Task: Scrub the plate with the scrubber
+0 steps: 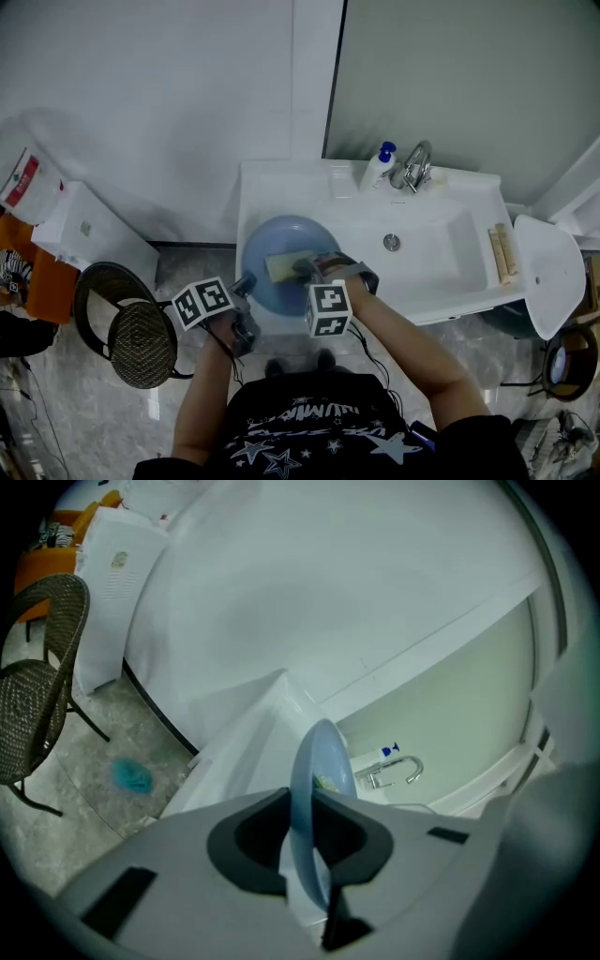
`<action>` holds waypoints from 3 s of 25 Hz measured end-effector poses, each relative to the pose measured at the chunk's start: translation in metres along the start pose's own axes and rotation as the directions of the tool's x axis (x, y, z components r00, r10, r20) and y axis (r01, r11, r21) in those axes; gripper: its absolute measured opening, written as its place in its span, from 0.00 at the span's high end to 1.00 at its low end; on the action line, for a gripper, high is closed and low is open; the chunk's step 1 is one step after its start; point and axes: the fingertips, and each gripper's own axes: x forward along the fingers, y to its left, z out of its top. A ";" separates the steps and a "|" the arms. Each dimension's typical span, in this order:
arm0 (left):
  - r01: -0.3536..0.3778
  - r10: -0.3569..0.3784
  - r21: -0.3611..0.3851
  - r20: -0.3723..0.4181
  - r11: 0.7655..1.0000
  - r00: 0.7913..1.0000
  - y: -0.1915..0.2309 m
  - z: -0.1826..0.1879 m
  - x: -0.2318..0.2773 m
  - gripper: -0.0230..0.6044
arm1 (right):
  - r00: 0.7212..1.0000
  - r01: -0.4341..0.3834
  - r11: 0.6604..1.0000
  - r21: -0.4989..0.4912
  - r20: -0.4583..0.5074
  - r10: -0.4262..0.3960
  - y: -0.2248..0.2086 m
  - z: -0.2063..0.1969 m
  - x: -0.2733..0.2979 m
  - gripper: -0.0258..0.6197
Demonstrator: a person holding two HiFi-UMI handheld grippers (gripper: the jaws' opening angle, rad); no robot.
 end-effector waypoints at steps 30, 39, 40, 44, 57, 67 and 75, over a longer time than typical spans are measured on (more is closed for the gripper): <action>0.012 -0.010 0.074 -0.039 0.997 0.999 -0.006 -0.014 0.002 0.88 | 0.988 0.128 0.976 -0.175 0.108 -0.110 -0.032 0.013 -0.021 0.85; 0.053 -0.048 0.081 -0.058 0.995 0.997 -0.015 -0.022 -0.005 0.88 | 0.991 0.125 0.943 -0.307 0.089 -0.102 -0.035 -0.001 -0.006 0.85; 0.054 -0.049 0.082 -0.058 0.995 0.997 -0.014 -0.022 -0.005 0.88 | 0.991 0.120 0.945 -0.303 0.085 -0.099 -0.034 -0.003 -0.005 0.85; 0.044 -0.041 0.069 -0.044 0.997 0.998 -0.010 -0.018 -0.007 0.88 | 0.995 0.096 0.963 -0.253 0.054 -0.085 -0.030 -0.015 0.003 0.85; 0.023 -0.023 -0.008 0.000 1.000 1.000 0.006 0.000 0.000 0.87 | 0.999 0.018 0.998 0.053 -0.033 -0.016 -0.007 -0.039 0.004 0.85; -0.009 0.011 -0.045 0.045 0.999 0.999 0.012 0.015 0.007 0.87 | 0.999 -0.043 0.969 0.245 -0.003 0.045 0.016 -0.029 0.000 0.85; -0.011 0.018 -0.067 0.107 0.998 0.994 0.014 0.026 0.008 0.87 | 0.994 -0.105 0.940 0.326 0.069 0.087 0.028 -0.007 -0.006 0.85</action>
